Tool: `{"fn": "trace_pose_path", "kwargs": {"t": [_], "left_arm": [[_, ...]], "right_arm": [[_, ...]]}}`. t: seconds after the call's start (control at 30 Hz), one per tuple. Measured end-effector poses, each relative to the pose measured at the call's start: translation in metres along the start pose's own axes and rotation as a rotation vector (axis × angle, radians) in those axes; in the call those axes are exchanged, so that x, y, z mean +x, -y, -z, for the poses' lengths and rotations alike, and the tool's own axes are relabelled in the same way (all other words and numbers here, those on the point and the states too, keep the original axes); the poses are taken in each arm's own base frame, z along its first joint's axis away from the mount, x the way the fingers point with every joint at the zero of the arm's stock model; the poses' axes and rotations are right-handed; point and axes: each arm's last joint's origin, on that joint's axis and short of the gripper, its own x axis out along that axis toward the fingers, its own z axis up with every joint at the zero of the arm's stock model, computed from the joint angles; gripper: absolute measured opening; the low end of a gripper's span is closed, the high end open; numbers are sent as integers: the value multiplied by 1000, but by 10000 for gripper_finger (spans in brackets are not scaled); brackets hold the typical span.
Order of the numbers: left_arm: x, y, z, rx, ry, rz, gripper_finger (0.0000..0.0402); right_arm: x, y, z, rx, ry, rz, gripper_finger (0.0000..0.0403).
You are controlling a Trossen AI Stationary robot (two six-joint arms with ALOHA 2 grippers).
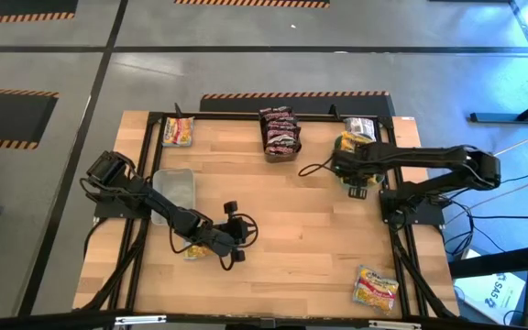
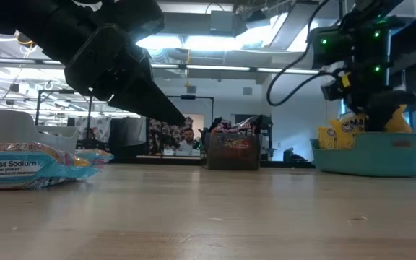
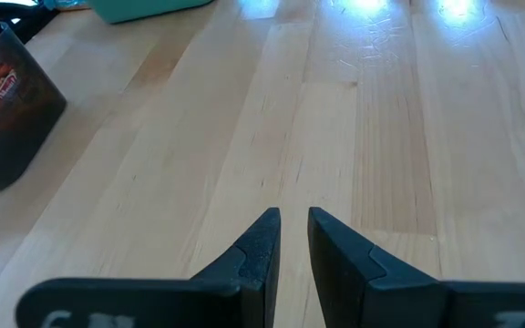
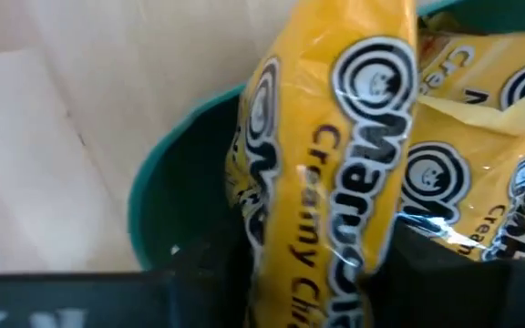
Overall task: Sort Maruchan noodles
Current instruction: Put the yellow noodle pack into the blue bin, then put the left blue noodle pack into the gray bin
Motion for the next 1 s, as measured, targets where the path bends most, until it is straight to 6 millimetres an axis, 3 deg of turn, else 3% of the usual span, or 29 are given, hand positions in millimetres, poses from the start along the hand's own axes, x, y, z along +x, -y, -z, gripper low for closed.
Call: {"fn": "trace_pose_path", "kwargs": {"t": [0.33, 0.6, 0.8, 1.0], "left_arm": [[0, 0, 0, -1, 0, 2, 55], [0, -1, -1, -6, 14, -24, 57], [0, -1, -1, 4, 13, -22, 105], [0, 0, -2, 40, 24, -18, 171]], "right_arm": [[-1, 3, 0, 22, -68, 88, 233], [-29, 10, 0, 141, -113, 56, 242], [-46, 12, 2, 244, -105, 33, 243], [-65, -6, 5, 284, 51, 62, 243]]}}
